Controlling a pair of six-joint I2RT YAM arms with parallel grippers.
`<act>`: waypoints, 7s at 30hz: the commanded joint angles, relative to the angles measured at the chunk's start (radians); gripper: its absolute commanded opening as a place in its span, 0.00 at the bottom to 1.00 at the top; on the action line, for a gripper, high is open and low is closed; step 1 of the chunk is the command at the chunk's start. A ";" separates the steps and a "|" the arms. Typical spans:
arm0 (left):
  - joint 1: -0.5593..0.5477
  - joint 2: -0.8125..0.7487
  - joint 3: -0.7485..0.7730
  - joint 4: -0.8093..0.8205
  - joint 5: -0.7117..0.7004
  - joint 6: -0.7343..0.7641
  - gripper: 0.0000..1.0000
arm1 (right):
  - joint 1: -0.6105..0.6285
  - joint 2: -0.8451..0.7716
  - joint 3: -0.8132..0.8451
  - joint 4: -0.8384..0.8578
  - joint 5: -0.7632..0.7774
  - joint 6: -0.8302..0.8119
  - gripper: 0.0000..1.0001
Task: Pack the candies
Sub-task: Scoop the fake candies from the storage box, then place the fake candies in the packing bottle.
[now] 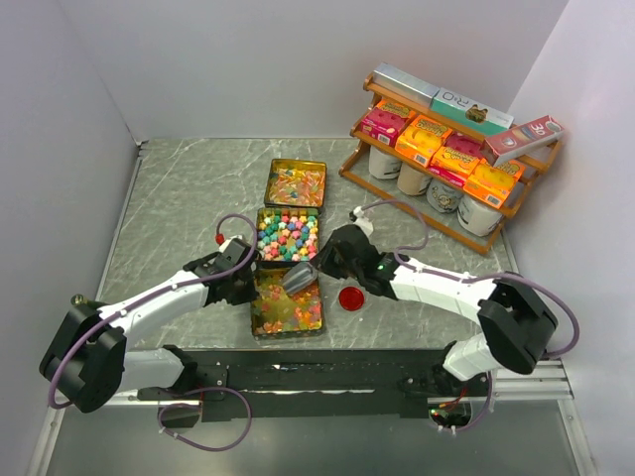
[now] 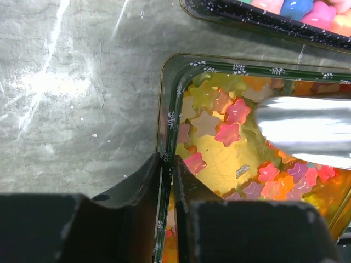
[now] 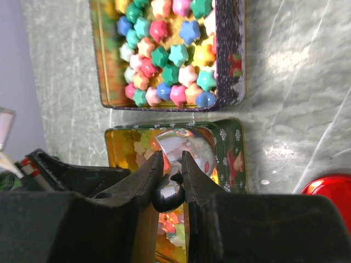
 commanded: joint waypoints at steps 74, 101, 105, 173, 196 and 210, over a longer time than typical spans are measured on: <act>0.005 -0.111 0.009 -0.011 -0.057 0.008 0.01 | -0.061 0.336 0.014 0.311 -0.710 0.279 0.00; 0.006 -0.111 0.015 -0.019 -0.062 0.010 0.02 | -0.069 0.211 0.107 0.240 -0.641 0.145 0.00; 0.005 -0.115 0.018 -0.023 -0.066 0.010 0.07 | -0.072 0.200 0.112 0.223 -0.642 0.139 0.00; 0.101 -0.140 0.208 -0.106 -0.151 0.057 0.70 | -0.863 -0.622 -0.192 -0.102 -0.839 0.487 0.00; 0.101 -0.158 0.174 -0.102 -0.147 0.061 0.71 | -1.170 -0.428 0.072 -0.389 -0.672 0.062 0.00; 0.101 -0.140 0.174 -0.091 -0.124 0.065 0.71 | -1.170 -0.325 0.127 -0.358 -0.563 0.000 0.00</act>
